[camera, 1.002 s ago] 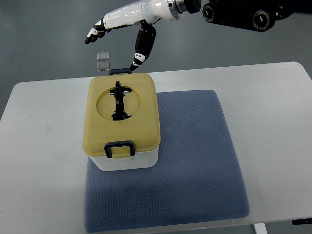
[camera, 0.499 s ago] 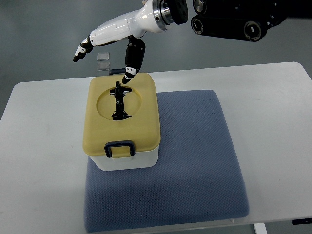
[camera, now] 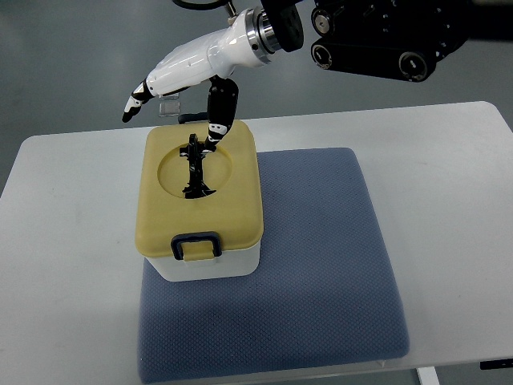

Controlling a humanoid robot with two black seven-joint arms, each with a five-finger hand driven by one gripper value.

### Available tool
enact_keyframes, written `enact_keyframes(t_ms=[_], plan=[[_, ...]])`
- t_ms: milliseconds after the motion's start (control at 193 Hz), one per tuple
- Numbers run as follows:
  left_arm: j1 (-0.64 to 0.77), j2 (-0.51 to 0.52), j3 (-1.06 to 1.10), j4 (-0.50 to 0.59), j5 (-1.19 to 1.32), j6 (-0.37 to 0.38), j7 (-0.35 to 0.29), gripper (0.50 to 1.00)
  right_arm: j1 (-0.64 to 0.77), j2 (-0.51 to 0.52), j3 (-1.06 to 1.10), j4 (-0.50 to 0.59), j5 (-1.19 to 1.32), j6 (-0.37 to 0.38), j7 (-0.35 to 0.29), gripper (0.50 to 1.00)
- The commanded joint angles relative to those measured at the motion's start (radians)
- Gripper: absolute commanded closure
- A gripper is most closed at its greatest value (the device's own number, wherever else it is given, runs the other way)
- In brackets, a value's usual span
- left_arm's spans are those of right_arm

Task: Open white storage box with right hand
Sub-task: 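Lower the right hand onto the lid and close fingers around the black handle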

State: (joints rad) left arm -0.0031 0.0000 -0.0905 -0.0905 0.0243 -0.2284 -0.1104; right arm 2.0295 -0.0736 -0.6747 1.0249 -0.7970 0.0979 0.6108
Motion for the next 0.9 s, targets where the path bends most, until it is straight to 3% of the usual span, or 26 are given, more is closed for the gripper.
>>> enact_keyframes(t_ms=[0, 675, 893], plan=[[0.0, 0.0, 0.0, 0.0, 0.0, 0.0, 0.0, 0.5, -0.017, 0.003, 0.007, 0.0, -0.068, -0.05, 0.0, 0.587], [0.0, 0.0, 0.0, 0.0, 0.0, 0.0, 0.0, 0.5, -0.072, 0.029, 0.01, 0.011, -0.18, -0.063, 0.0, 0.597], [0.0, 0.0, 0.0, 0.0, 0.0, 0.0, 0.0, 0.5, -0.084, 0.037, 0.009, 0.011, -0.194, -0.087, 0.0, 0.689]])
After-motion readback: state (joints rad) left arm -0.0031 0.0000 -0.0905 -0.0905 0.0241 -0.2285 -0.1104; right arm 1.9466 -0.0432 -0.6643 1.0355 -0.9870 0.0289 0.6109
